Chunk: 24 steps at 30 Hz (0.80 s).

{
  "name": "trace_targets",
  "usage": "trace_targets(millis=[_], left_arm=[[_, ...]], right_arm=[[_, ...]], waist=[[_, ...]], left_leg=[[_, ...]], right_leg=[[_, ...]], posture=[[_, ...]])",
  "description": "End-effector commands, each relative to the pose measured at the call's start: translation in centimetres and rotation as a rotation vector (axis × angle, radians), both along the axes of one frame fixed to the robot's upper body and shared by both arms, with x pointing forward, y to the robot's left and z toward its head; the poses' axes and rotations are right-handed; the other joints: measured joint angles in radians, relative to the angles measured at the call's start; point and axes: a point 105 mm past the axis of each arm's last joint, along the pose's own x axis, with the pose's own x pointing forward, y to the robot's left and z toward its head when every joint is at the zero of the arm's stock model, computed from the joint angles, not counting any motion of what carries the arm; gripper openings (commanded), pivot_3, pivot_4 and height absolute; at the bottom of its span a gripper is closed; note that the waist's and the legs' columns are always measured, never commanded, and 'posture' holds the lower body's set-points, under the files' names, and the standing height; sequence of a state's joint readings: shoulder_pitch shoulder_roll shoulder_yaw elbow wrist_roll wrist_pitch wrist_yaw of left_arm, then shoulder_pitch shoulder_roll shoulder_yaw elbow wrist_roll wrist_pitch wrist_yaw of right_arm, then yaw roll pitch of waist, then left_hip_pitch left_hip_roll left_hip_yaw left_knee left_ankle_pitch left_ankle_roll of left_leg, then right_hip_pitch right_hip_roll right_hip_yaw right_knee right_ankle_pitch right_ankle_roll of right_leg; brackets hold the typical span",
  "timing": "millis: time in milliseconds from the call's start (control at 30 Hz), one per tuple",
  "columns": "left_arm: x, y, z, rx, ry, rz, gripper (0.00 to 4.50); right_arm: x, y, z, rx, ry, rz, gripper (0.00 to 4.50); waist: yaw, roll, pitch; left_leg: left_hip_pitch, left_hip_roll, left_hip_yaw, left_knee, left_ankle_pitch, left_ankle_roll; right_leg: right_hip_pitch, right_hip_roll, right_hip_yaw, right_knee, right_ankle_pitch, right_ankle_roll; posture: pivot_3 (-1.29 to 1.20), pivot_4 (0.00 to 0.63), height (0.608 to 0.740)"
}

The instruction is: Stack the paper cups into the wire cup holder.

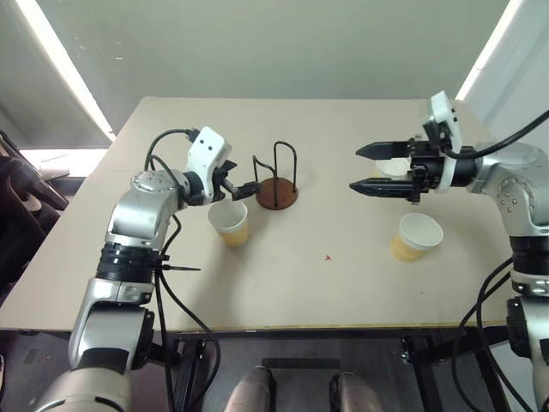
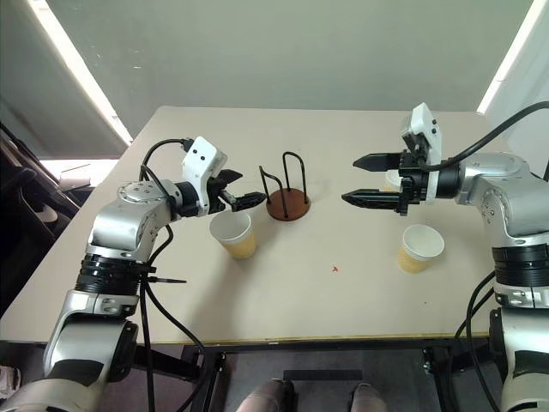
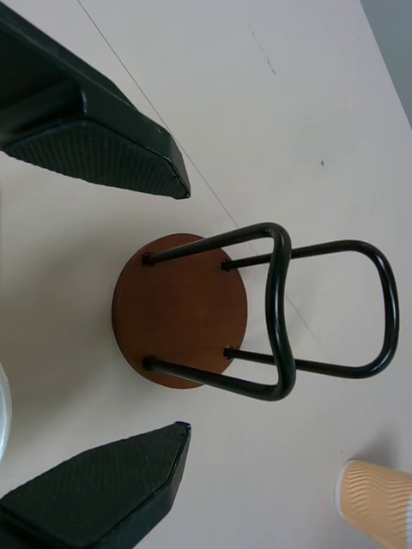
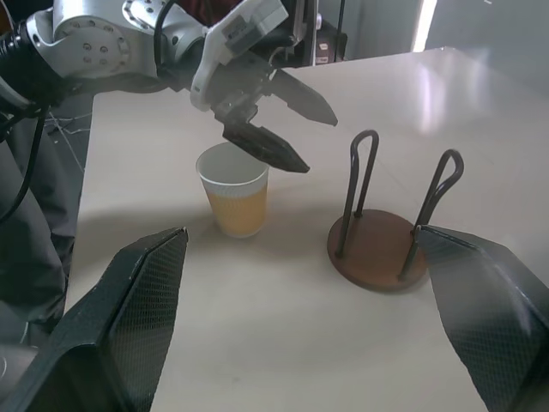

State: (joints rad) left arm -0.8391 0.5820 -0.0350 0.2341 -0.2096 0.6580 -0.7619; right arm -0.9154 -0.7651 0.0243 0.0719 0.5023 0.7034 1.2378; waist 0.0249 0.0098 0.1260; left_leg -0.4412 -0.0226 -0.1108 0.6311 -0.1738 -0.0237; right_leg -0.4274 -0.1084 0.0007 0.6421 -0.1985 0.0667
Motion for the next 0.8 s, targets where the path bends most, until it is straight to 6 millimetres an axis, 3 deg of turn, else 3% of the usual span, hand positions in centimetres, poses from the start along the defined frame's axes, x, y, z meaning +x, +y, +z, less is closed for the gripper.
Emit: trace_targets(millis=[33, 800], left_arm=[[-0.2, 0.2, 1.8, -0.008, -0.069, 0.002, 4.46], [1.4, -4.7, 0.1, -0.028, 0.006, -0.148, 4.46]], right_arm=[[-0.1, 0.1, 0.9, -0.012, -0.051, 0.008, 4.44], [-0.9, -1.2, 1.5, -0.032, -0.075, -0.078, 4.44]], waist=[[0.0, 0.0, 0.0], [0.005, 0.0, 0.0]], left_leg=[[0.0, 0.0, 0.0, 0.0, 0.0, 0.0], [0.0, 0.0, 0.002, 0.0, 0.0, 0.0]], right_leg=[[0.0, 0.0, 0.0, 0.0, 0.0, 0.0], [0.0, 0.0, 0.001, -0.001, 0.001, 0.002]], posture=[[0.0, 0.15, 0.74], [0.0, 0.15, 0.74]])
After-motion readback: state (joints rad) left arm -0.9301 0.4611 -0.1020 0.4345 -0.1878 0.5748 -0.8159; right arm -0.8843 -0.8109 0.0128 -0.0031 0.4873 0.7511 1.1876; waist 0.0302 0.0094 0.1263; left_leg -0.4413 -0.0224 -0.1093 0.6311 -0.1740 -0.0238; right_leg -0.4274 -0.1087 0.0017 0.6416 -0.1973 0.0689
